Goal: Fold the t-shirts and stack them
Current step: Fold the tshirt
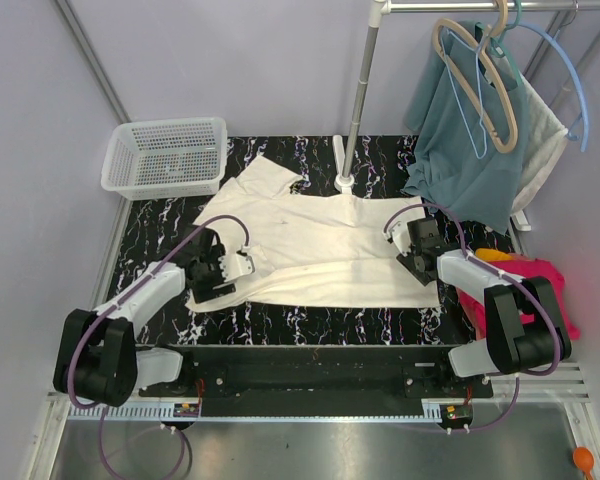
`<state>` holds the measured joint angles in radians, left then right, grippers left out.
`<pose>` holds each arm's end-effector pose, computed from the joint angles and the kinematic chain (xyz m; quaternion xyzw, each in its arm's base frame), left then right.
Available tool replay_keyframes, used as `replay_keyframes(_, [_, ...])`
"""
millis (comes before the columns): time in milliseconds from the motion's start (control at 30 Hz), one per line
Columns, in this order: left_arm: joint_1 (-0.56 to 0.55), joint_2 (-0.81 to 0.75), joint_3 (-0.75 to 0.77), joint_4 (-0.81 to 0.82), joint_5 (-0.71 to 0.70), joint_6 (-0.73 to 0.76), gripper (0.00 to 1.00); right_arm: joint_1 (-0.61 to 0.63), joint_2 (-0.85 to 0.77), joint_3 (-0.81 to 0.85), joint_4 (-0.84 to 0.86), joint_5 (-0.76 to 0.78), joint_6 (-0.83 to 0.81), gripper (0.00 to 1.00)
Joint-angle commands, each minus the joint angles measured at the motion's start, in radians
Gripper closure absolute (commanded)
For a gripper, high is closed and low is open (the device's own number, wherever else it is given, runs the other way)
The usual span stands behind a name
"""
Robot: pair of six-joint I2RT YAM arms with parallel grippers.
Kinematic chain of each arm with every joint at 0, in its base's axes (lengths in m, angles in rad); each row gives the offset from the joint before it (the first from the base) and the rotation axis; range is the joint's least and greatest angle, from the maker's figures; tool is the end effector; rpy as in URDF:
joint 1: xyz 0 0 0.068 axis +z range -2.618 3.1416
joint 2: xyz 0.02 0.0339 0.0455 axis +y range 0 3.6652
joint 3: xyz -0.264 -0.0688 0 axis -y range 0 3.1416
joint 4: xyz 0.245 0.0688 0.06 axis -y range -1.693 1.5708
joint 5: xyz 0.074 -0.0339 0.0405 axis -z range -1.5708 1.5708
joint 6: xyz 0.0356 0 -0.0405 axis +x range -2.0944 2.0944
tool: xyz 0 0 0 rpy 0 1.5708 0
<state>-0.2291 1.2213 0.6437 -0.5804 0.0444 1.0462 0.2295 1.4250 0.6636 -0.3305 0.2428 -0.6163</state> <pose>0.2057 -0.0496 0.1777 0.5862 0.7835 0.0615 0.1967 0.2458 0.0486 0.1528 -0.3696 0.8912 -0.1607 0.2084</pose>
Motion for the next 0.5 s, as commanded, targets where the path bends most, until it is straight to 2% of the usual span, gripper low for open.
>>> replay_keyframes(0, [-0.003, 0.065, -0.030, 0.068, -0.041, 0.017, 0.23, 0.019, 0.032, -0.016, -0.105, -0.082, 0.004, 0.54])
replay_keyframes(233, [-0.006, 0.116, -0.072, 0.088, -0.092, 0.046, 0.23, 0.025, 0.031, -0.041, -0.108, -0.079, -0.034, 0.54])
replay_keyframes(467, [-0.022, 0.038, -0.151, 0.060, -0.152, 0.070, 0.23, 0.037, -0.018, -0.097, -0.154, -0.057, -0.088, 0.54])
